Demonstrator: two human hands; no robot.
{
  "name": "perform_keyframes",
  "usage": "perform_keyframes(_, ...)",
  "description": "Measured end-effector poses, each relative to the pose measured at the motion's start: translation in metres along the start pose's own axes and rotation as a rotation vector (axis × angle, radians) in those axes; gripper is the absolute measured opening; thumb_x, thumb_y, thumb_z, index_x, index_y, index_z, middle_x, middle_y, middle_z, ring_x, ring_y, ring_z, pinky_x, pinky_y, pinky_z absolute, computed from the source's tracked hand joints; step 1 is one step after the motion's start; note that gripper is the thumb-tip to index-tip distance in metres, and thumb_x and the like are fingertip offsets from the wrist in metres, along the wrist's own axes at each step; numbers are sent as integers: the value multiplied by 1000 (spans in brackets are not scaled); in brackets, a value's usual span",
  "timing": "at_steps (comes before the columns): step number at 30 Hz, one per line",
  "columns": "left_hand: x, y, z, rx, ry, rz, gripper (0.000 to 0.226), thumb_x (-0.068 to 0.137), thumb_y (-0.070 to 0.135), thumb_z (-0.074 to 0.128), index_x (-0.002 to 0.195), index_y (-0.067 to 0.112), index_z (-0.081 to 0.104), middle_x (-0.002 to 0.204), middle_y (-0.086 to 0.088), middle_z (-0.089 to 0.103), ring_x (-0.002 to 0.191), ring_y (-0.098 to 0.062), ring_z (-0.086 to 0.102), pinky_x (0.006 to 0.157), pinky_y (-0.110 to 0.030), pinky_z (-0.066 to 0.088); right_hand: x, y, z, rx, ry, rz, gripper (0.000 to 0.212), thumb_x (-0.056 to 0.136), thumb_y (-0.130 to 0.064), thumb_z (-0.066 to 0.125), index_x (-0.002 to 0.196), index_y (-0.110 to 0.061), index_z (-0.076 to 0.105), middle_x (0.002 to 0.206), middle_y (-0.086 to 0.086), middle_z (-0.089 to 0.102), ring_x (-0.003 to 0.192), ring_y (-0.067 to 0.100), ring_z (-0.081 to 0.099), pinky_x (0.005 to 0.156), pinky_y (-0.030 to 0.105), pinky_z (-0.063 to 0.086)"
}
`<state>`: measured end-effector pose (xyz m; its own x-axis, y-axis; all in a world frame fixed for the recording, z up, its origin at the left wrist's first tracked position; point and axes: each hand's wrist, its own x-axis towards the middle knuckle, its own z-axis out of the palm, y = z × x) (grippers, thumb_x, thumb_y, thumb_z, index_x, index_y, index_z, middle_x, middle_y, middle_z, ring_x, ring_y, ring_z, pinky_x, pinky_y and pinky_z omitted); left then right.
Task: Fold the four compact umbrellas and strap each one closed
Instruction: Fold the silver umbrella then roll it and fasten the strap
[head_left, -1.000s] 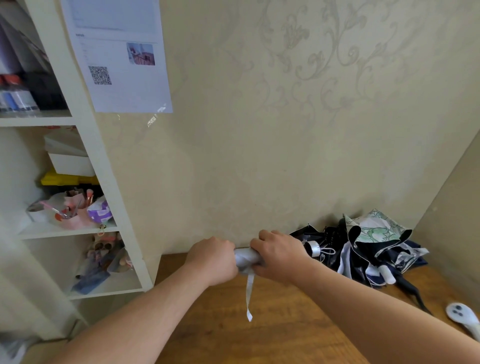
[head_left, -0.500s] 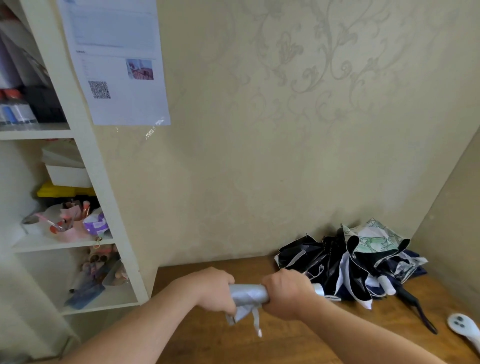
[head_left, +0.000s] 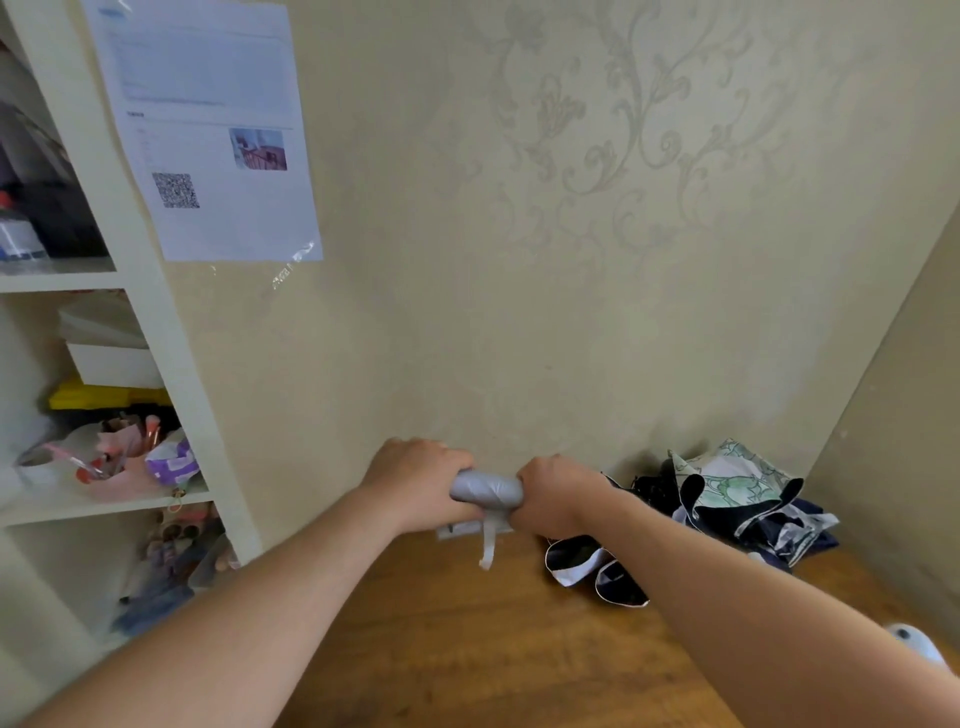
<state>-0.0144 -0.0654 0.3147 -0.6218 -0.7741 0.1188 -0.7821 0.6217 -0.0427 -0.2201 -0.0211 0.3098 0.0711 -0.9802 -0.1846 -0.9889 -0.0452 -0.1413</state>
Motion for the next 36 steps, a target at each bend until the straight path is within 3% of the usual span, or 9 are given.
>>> perform_keyframes(3,-6,-8,9,44,26,-38,44,80,79,60,88,37,51,91,10,62,89,-20,64,72,-33,39,-5,3,0,20,-40,-7,19,80,-39,66,83,-21,60,85,-1,66,82,24,64,63,29,45)
perform_keyframes(7,-13,-6,24,-17,-10,-90,25,80,56,64,86,34,53,87,8,64,86,-24,66,68,-32,50,-6,4,6,85,-110,-23,17,78,-36,70,80,-21,60,80,-1,66,74,21,61,59,28,45)
perform_keyframes(10,-15,-4,28,-22,-41,-112,22,80,50,64,85,31,54,84,6,64,80,-26,64,64,-30,46,-6,6,10,86,-126,-38,15,78,-33,68,78,-22,59,81,0,67,71,18,60,59,29,44)
perform_keyframes(15,-18,-1,31,-30,-73,-140,17,81,43,65,85,28,59,75,9,55,72,-21,58,60,-29,44,-7,10,17,-53,7,-130,19,83,-39,65,92,-24,56,89,-4,59,85,22,57,60,30,39)
perform_keyframes(18,-18,2,33,-102,-89,-199,17,80,45,65,82,30,56,77,9,56,73,-20,59,60,-29,44,-4,1,16,4,112,-206,35,83,-46,64,114,-30,59,100,-6,51,96,21,54,77,35,47)
perform_keyframes(20,-15,4,33,-125,-105,-221,19,80,47,65,81,31,56,82,7,60,77,-21,61,63,-31,48,-1,-7,11,34,128,-232,36,84,-45,64,116,-31,60,99,-7,52,95,19,54,81,37,49)
perform_keyframes(26,-21,1,25,-267,-216,-227,22,77,47,72,83,29,62,82,6,66,74,-16,65,61,-29,49,-5,7,11,-233,152,-220,28,89,-47,63,108,-28,55,95,-3,60,83,23,52,68,35,45)
perform_keyframes(33,-26,-3,32,-411,-345,-204,29,72,53,78,88,32,68,85,6,71,78,-17,71,63,-31,51,-9,-1,23,-268,139,-178,23,85,-42,63,105,-31,63,92,-4,63,81,22,55,68,33,48)
perform_keyframes(36,-26,-9,30,-220,-339,-124,53,74,66,75,117,39,63,109,11,70,94,-15,67,75,-33,54,-7,-2,28,-262,95,-132,20,84,-41,63,102,-31,63,87,-6,60,83,22,62,72,35,56)
